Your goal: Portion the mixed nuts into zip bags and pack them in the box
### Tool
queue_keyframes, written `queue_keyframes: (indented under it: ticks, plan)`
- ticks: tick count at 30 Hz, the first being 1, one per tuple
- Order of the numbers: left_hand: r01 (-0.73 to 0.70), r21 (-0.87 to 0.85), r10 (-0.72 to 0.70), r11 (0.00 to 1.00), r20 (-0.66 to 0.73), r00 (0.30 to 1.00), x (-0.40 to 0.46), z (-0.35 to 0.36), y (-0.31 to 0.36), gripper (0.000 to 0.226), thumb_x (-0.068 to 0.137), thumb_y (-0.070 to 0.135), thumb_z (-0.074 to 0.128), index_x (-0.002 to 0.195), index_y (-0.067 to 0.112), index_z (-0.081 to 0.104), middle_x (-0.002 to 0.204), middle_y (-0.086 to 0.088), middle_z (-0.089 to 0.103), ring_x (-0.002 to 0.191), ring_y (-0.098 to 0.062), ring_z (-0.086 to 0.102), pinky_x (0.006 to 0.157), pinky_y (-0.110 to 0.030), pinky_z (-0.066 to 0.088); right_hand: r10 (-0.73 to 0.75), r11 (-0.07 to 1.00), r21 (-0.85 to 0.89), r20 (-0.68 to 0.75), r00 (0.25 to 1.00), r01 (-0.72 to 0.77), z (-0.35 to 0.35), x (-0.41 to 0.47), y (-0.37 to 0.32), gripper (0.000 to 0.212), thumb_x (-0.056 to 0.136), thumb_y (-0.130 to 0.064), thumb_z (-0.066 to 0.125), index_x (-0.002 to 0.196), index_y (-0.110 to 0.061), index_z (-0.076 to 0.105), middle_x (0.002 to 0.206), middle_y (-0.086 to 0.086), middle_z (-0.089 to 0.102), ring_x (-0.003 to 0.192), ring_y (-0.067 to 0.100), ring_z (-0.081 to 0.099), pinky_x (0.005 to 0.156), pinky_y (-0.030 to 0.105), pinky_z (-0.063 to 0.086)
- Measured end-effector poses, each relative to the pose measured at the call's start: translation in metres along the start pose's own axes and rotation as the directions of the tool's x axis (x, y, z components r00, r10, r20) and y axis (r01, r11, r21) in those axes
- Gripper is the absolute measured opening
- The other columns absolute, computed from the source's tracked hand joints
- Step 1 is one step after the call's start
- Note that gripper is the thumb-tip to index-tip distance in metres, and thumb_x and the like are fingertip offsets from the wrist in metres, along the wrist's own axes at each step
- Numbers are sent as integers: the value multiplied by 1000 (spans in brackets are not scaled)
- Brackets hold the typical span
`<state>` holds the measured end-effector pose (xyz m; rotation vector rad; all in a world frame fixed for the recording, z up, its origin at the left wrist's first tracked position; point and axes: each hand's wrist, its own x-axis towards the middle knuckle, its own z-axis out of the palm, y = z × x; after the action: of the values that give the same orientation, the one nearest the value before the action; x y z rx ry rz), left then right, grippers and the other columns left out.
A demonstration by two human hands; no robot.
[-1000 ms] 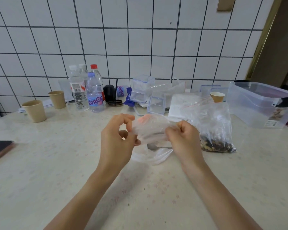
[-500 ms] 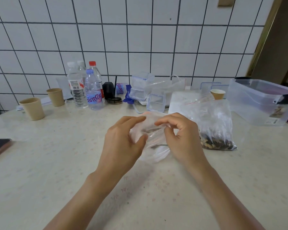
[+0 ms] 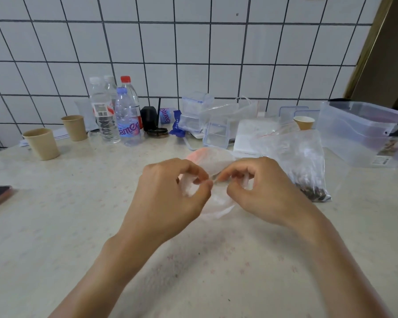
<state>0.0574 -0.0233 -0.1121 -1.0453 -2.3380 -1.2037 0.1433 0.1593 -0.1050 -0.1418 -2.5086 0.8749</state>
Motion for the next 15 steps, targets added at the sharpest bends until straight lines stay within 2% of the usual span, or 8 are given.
queue_keyframes:
  ticks: [2, 3, 5, 8, 10, 13, 14, 15]
  plan:
    - [80, 19, -82, 997, 138, 987, -1, -4, 0, 8, 79, 38, 84, 82, 36, 76, 80, 21, 72, 62, 8, 61, 58, -12, 42, 44, 997, -65, 126, 991, -36, -6, -4, 1, 20, 84, -18, 70, 90, -35, 79, 84, -11, 70, 85, 5, 64, 79, 23, 55]
    - [123, 11, -122, 992, 228, 966, -1, -5, 0, 10, 78, 39, 85, 82, 36, 76, 80, 20, 73, 61, 8, 64, 55, -10, 44, 68, 994, -95, 188, 980, -51, -9, -5, 1, 19, 84, -20, 70, 90, -36, 78, 82, -9, 67, 83, 8, 65, 82, 31, 57]
    - [211, -74, -170, 975, 363, 916, -1, -11, 2, 13, 74, 39, 89, 83, 35, 79, 80, 17, 75, 58, 0, 70, 49, -11, 47, 60, 996, -79, 246, 967, -42, -13, -6, 0, 16, 85, -23, 72, 89, -38, 78, 75, -9, 64, 77, 12, 64, 83, 41, 58]
    - [277, -222, -177, 935, 384, 906, 2, -26, 5, 17, 69, 39, 91, 82, 37, 81, 72, 14, 75, 48, -8, 67, 46, -11, 44, -25, 998, 59, 225, 974, 12, -20, -8, -6, 11, 83, -35, 72, 87, -43, 78, 67, -16, 58, 72, 13, 61, 79, 37, 56]
    - [307, -265, -186, 914, 398, 898, 3, -33, 6, 19, 65, 41, 89, 81, 36, 81, 72, 11, 75, 46, -12, 66, 46, -14, 45, -33, 996, 94, 251, 967, 10, -21, -10, -9, 13, 80, -40, 69, 88, -46, 78, 66, -17, 56, 73, 16, 62, 80, 40, 56]
    - [351, -269, -195, 897, 471, 860, 1, -30, 6, 12, 73, 36, 85, 83, 33, 81, 81, 12, 77, 59, -23, 76, 44, -15, 45, -18, 997, 72, 281, 960, -2, -17, -8, -8, 13, 87, -31, 72, 86, -42, 79, 61, -16, 52, 73, 22, 63, 84, 48, 58]
    - [365, -275, -196, 890, 492, 848, 0, -28, 7, 5, 79, 30, 82, 83, 32, 81, 83, 12, 76, 61, -26, 77, 44, -14, 44, -15, 998, 64, 277, 961, -3, -16, -7, -6, 17, 88, -26, 71, 84, -40, 80, 59, -16, 49, 68, 19, 60, 81, 46, 57]
    - [366, -278, -181, 888, 519, 835, 0, -27, 5, 8, 85, 24, 77, 83, 31, 81, 84, 13, 75, 62, -28, 77, 43, -13, 42, -10, 998, 68, 273, 962, -9, -16, -6, -6, 20, 88, -22, 69, 83, -38, 80, 56, -15, 47, 62, 15, 55, 74, 41, 55]
